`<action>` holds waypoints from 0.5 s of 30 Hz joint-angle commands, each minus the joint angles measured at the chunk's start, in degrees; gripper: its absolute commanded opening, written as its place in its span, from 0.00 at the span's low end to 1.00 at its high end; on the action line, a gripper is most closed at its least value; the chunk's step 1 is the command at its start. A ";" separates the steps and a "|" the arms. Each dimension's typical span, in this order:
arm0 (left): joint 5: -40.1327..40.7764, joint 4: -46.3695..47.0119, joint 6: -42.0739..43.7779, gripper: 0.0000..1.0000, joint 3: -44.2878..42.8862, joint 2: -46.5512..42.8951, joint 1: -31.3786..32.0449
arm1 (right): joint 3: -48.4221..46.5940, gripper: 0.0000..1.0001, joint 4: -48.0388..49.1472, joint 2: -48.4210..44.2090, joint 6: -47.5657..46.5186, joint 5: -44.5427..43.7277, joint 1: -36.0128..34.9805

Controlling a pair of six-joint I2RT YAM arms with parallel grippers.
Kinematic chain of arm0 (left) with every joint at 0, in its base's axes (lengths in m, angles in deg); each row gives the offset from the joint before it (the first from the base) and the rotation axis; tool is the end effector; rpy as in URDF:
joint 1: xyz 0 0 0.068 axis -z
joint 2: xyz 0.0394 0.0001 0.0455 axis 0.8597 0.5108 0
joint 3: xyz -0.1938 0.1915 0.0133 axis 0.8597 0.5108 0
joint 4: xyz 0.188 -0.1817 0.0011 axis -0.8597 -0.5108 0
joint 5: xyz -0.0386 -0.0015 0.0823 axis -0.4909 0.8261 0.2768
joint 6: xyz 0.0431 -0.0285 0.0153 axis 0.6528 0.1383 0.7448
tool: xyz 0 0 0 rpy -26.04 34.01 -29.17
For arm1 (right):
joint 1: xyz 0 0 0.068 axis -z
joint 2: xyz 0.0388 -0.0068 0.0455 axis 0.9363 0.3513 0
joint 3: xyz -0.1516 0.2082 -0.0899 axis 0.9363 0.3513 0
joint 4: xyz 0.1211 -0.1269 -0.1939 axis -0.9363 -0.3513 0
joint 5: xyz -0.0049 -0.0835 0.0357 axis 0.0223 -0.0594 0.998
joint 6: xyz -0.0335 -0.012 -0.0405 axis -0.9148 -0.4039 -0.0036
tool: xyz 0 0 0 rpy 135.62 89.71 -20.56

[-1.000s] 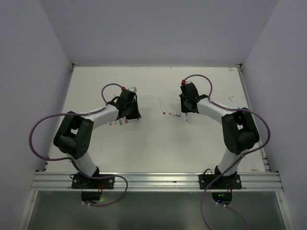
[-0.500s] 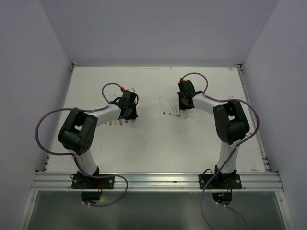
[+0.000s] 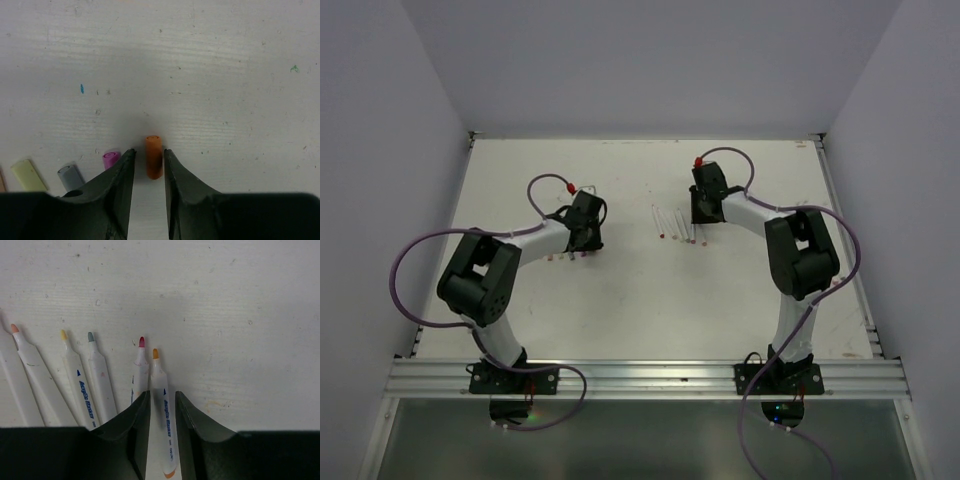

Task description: Open the pen caps

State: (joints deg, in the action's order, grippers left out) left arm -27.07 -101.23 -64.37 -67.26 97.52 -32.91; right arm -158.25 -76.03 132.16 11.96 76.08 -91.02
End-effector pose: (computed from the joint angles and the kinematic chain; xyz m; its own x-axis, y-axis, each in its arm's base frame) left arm 0.3120 -0.1463 0.1552 -0.8181 -0.1714 -0.5490 -0.1168 0.9842 -0.1332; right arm 0.3882 0.1465 0.1669 -0.7906 -0.0251 -0.6118 -0.0460 0.9988 0.0184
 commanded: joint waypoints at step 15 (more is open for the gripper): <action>4.14 -5.27 0.72 0.48 -2.68 -15.39 3.68 | 2.27 0.58 -3.91 -17.13 1.08 -4.88 5.14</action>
State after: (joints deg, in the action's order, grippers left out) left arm -24.88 -105.30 -64.52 -65.27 88.42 -31.77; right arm -157.35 -78.28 122.58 12.13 75.44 -88.40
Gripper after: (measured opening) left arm 0.478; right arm 0.566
